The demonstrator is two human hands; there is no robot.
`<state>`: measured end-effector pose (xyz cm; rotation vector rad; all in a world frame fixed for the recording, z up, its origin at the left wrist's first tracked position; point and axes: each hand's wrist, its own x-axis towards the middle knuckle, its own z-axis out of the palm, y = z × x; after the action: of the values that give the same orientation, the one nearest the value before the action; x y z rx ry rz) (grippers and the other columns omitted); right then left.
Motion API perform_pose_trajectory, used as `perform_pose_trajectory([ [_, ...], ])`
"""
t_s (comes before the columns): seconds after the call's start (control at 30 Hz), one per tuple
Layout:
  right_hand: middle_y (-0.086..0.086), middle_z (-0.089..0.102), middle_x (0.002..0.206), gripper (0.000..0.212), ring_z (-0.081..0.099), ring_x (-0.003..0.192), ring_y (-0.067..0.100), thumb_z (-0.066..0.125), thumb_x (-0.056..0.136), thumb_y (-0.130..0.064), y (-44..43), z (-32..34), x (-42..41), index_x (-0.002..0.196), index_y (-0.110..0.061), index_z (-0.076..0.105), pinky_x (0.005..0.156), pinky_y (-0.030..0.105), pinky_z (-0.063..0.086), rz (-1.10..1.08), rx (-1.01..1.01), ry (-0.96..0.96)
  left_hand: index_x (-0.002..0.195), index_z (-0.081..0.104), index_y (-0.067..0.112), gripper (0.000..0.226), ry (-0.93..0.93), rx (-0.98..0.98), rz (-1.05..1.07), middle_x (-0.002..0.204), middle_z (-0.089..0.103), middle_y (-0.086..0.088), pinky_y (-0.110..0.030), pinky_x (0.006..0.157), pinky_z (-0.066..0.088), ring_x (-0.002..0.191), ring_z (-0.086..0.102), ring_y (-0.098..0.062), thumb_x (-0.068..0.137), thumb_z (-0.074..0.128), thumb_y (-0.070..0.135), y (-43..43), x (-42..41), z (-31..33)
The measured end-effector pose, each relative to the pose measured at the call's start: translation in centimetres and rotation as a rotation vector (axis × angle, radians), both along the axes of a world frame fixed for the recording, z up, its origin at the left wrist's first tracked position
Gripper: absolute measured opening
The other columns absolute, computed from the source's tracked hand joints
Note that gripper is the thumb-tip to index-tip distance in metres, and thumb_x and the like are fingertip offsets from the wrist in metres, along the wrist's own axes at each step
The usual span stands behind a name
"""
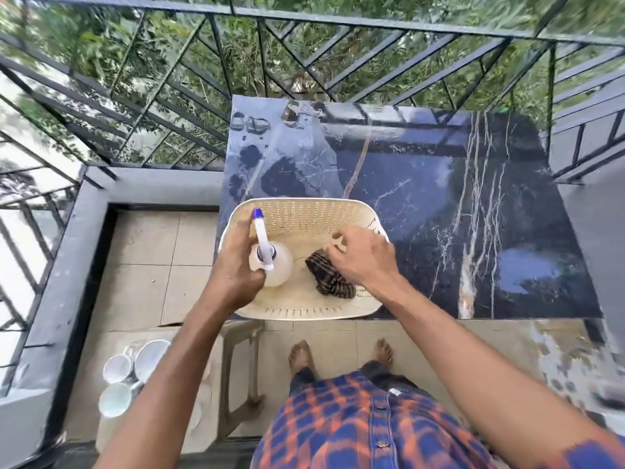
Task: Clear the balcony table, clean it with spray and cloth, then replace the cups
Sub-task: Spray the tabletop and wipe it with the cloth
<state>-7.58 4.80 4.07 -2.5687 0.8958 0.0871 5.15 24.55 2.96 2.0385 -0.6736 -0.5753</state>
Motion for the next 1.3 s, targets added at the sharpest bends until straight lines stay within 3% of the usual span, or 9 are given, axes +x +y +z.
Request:
perform_pose_trajectory([
  [0.1,-0.002,0.076,0.105,0.031,0.07,0.095,0.023,0.055,0.094,-0.042,-0.7,1.6,-1.0,0.115,-0.026,0.072,0.08,0.038,0.056,-0.05,-0.084,-0.201,0.133,0.057,0.034,0.077,-0.009,-0.043,0.033,0.128,0.061,0.01,-0.03,0.1,0.052,0.116,0.059,-0.013,0.072,0.056,-0.014,1.6,0.6,1.6],
  [0.2,0.0,0.073,0.111,0.032,0.067,0.1,0.024,0.061,0.093,-0.041,-2.0,2.1,-1.9,0.12,-0.025,0.07,0.077,0.034,0.05,-0.128,-0.117,-0.305,0.119,0.068,0.02,0.05,-0.327,-0.033,0.144,0.117,0.065,0.005,-0.05,0.087,0.056,0.108,0.062,-0.021,0.071,0.066,0.009,2.8,1.0,2.1],
  [0.27,0.003,0.066,0.122,0.04,0.061,0.109,0.028,0.063,0.092,-0.041,-2.7,2.2,-2.7,0.129,-0.025,0.063,0.076,0.034,0.042,-0.182,-0.108,-0.236,0.122,0.065,0.015,0.054,-0.41,0.038,0.255,0.116,0.066,-0.002,-0.054,0.09,0.051,0.106,0.061,-0.027,0.07,0.07,0.023,3.3,1.2,1.5],
  [0.4,0.009,0.052,0.145,0.072,0.054,0.125,0.039,0.061,0.092,-0.05,-3.0,1.4,-4.4,0.154,-0.033,0.03,0.094,0.047,0.047,-0.257,0.046,0.146,0.134,0.053,0.019,0.072,-0.096,0.343,0.291,0.12,0.066,-0.012,-0.048,0.095,0.05,0.107,0.063,-0.033,0.069,0.078,0.036,3.4,1.0,0.4],
  [0.5,0.01,0.067,0.131,0.05,0.062,0.119,0.038,0.062,0.091,-0.041,-2.7,0.0,-5.1,0.139,-0.03,0.053,0.093,0.041,0.048,-0.336,0.277,0.18,0.117,0.066,0.021,0.051,0.144,0.474,0.252,0.109,0.074,-0.01,-0.044,0.088,0.054,0.102,0.068,-0.034,0.068,0.072,0.035,3.3,0.6,-0.7],
  [0.63,0.005,0.077,0.107,0.027,0.069,0.101,0.034,0.061,0.089,-0.026,-2.7,-0.7,-5.1,0.112,-0.025,0.074,0.084,0.036,0.05,-0.358,0.323,0.106,0.109,0.069,0.014,0.03,-0.002,0.59,0.263,0.103,0.073,-0.018,-0.043,0.08,0.055,0.096,0.066,-0.04,0.08,0.063,0.021,3.1,0.6,-1.1],
  [1.0,0.006,0.077,0.097,0.032,0.068,0.093,0.034,0.06,0.079,-0.036,-11.1,1.5,-7.4,0.105,-0.026,0.076,0.082,0.04,0.055,-0.379,0.281,-0.085,0.097,0.073,0.011,0.03,-0.148,0.449,0.251,0.092,0.073,-0.02,-0.04,0.076,0.052,0.09,0.067,-0.041,0.074,0.058,0.022,-4.3,-0.8,3.7],
  [1.17,0.003,0.076,0.095,0.008,0.068,0.092,0.03,0.066,0.087,-0.033,-18.2,3.6,-12.7,0.085,-0.031,0.074,0.084,0.037,0.053,-0.45,0.251,-0.12,0.092,0.072,0.006,0.016,-0.158,0.402,0.165,0.094,0.072,-0.024,-0.034,0.069,0.041,0.092,0.065,-0.042,0.081,0.06,0.009,-12.9,-5.5,5.5],
  [1.3,0.008,0.076,0.105,0.017,0.067,0.101,0.033,0.07,0.089,-0.031,-26.2,4.2,-20.8,0.103,-0.024,0.078,0.086,0.038,0.049,-0.558,0.21,-0.123,0.097,0.073,0.009,0.037,-0.1,0.347,0.061,0.097,0.073,-0.021,-0.037,0.073,0.046,0.096,0.066,-0.041,0.073,0.051,0.025,-22.1,-12.3,5.1],
])
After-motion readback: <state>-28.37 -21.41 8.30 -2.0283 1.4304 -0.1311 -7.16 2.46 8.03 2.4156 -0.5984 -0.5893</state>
